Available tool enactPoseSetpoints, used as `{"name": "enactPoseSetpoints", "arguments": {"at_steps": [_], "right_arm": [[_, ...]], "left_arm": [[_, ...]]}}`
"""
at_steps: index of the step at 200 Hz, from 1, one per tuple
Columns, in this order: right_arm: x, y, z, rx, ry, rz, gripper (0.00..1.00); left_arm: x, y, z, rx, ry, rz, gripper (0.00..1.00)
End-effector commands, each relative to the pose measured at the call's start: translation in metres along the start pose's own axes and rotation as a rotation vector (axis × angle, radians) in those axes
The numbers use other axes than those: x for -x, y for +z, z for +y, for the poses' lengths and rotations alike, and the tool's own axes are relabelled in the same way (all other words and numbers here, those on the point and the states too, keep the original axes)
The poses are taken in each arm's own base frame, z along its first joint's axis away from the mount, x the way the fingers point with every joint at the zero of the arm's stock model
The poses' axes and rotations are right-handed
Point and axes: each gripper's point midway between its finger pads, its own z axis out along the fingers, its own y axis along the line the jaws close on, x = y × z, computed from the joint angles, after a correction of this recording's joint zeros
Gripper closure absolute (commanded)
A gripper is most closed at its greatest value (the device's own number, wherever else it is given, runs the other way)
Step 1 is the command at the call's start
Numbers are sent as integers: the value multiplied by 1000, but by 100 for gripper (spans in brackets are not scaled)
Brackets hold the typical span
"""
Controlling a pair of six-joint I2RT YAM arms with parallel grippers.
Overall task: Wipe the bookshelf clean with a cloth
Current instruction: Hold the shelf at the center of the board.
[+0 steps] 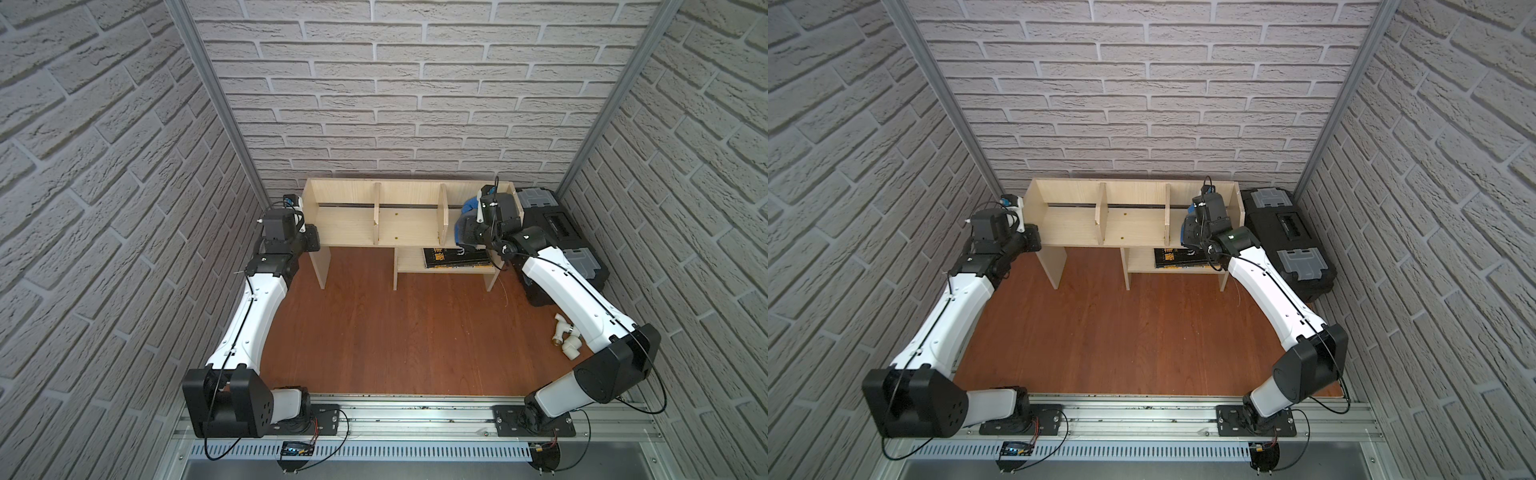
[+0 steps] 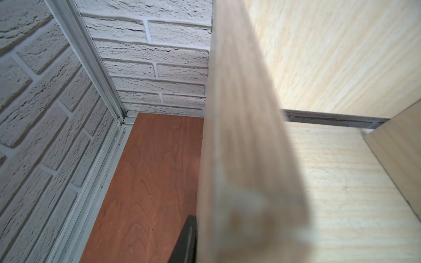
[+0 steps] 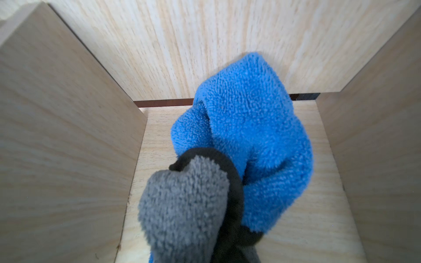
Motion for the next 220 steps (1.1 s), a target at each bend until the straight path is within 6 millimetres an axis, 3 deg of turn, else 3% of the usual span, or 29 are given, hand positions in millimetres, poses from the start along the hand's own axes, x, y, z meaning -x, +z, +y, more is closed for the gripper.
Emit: {"name": "enactPoseSetpoints", "arguments": {"at_steps": [1,13,25,38,51,72,108,137,158,179,193,220], "right_arm": [[-11,7,38,152,-10,50,97],[-9,5,57,215,-18,42,97],[-7,4,61,207,-27,42,97],[-4,8,44,99,-49,44,97],[-1,12,9,-67,-46,62,97],[3,9,-23,-157,-33,56,97],[2,-7,-48,-251,-96,48,97],[-27,-21,-55,-251,-136,106,97],[-46,-32,-47,-191,-138,92,97],[-52,-32,-17,-26,-94,98,97],[-46,-23,5,67,-72,117,97],[-20,-3,28,117,-64,120,97]], "left_arm": [[23,-20,-20,-65,-15,-100,100],[22,-19,-21,-67,-10,-94,100],[21,-17,-21,-75,-11,-87,100],[19,-14,-20,-74,-12,-74,100],[18,-13,-18,-68,-12,-66,100],[18,-12,-15,-62,-19,-66,100],[16,-9,-13,-64,-29,-56,100],[16,-8,-11,-56,-28,-55,100],[16,-8,-11,-60,-30,-53,100],[15,-6,-9,-59,-41,-50,100],[15,-6,-8,-57,-44,-48,100],[15,-6,-7,-51,-39,-51,100]]}}
